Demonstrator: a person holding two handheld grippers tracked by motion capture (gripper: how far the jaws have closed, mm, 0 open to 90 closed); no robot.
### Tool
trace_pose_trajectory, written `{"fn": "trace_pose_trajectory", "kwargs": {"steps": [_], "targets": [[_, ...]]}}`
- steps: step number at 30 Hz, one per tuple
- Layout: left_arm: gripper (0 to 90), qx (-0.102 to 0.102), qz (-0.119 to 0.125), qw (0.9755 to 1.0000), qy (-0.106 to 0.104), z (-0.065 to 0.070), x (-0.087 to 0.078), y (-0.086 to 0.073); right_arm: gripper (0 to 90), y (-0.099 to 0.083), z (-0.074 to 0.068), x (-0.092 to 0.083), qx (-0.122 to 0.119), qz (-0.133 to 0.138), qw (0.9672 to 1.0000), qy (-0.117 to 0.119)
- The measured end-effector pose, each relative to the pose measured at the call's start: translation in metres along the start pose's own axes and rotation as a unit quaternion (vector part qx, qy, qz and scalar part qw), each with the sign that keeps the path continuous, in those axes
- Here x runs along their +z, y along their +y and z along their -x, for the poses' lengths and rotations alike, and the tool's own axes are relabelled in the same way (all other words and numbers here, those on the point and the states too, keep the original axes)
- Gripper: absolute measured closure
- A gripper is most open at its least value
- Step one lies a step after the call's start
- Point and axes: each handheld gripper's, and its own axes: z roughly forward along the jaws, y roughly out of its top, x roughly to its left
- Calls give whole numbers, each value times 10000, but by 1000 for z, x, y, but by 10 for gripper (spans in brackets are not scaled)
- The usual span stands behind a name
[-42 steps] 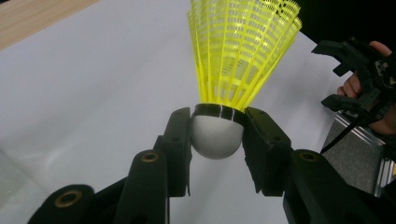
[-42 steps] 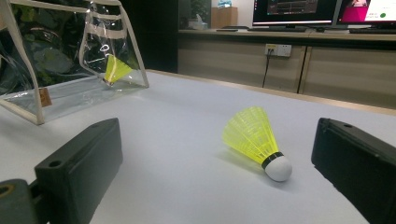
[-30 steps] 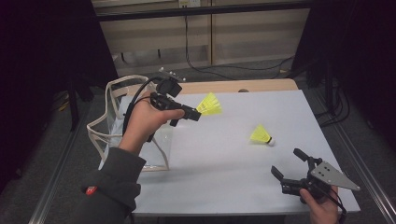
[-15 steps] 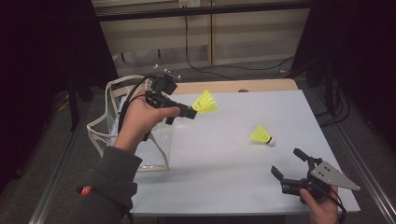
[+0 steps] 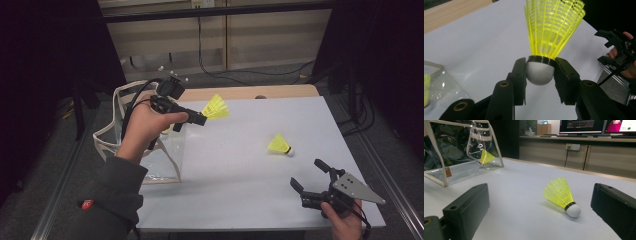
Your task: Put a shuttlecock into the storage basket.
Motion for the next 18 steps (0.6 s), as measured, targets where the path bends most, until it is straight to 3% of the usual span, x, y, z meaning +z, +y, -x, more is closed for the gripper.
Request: {"fn": "trace_pose_trajectory", "kwargs": {"steps": [2,5,18], "targets": [[632,-106,82,9999,5,1,0,0,18,0,0,0,-2,0,10000,-1],[632,-28,9,10000,17,-1,-3,0,18,0,0,0,-1,-3,10000,-1],[631,-158,104,9998,71,-4,-10,0,18,0,0,0,-7,-6,10000,1]]}}
